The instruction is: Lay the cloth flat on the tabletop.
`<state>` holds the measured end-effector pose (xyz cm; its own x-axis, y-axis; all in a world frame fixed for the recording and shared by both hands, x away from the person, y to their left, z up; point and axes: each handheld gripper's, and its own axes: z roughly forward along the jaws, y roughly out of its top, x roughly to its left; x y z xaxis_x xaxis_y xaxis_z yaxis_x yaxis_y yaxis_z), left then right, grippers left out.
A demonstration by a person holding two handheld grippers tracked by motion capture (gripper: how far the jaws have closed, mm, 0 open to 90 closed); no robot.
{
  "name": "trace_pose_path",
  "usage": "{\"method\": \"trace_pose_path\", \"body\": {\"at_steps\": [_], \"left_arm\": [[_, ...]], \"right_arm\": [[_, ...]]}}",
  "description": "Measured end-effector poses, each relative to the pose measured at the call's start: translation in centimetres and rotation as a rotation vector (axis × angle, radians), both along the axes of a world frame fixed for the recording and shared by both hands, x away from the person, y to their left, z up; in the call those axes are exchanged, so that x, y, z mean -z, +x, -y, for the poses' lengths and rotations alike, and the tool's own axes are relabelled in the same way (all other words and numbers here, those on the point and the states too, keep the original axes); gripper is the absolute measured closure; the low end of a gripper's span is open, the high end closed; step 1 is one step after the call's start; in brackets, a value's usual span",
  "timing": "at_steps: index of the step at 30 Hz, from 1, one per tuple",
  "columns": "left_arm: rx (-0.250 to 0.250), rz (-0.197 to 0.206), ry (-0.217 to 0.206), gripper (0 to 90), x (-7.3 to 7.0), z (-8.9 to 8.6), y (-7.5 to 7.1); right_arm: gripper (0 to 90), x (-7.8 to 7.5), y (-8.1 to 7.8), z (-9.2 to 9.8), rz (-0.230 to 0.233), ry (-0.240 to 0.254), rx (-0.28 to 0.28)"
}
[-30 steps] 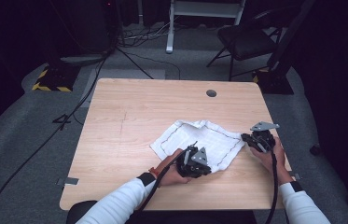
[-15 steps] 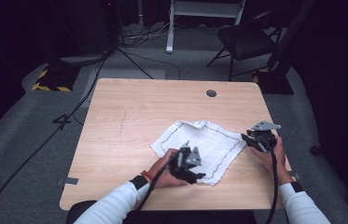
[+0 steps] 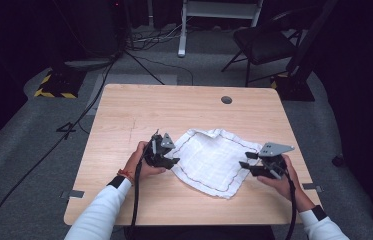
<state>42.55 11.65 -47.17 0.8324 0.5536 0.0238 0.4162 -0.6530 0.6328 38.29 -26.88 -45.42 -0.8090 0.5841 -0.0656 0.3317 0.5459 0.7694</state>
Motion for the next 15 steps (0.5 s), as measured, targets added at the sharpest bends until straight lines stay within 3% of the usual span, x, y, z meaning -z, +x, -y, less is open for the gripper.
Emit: {"method": "trace_pose_path", "body": {"at_steps": [3, 6, 8, 11, 15], "left_arm": [[0.007, -0.036, -0.005, 55.0, 0.4, -0.7, 0.2], [0.043, -0.060, 0.011, 68.3, 0.7, -0.8, 0.1], [0.064, -0.066, 0.033, 75.0, 1.0, -0.7, -0.1], [0.081, -0.077, 0.024, 81.0, 1.0, -0.8, -0.4], [0.103, -0.101, 0.022, 82.7, 1.0, -1.0, -1.2]], "right_arm": [[51.9, 1.2, -1.6, -1.6, -0.030, -0.026, -0.094], [51.9, 2.0, -2.6, -2.8, -0.020, -0.113, -0.153], [51.9, 2.1, -2.3, -2.6, -0.032, -0.107, -0.133], [51.8, 2.3, -1.6, -1.8, -0.061, -0.094, -0.090], [51.7, 2.6, -0.9, -0.9, -0.040, -0.135, -0.030]]}}
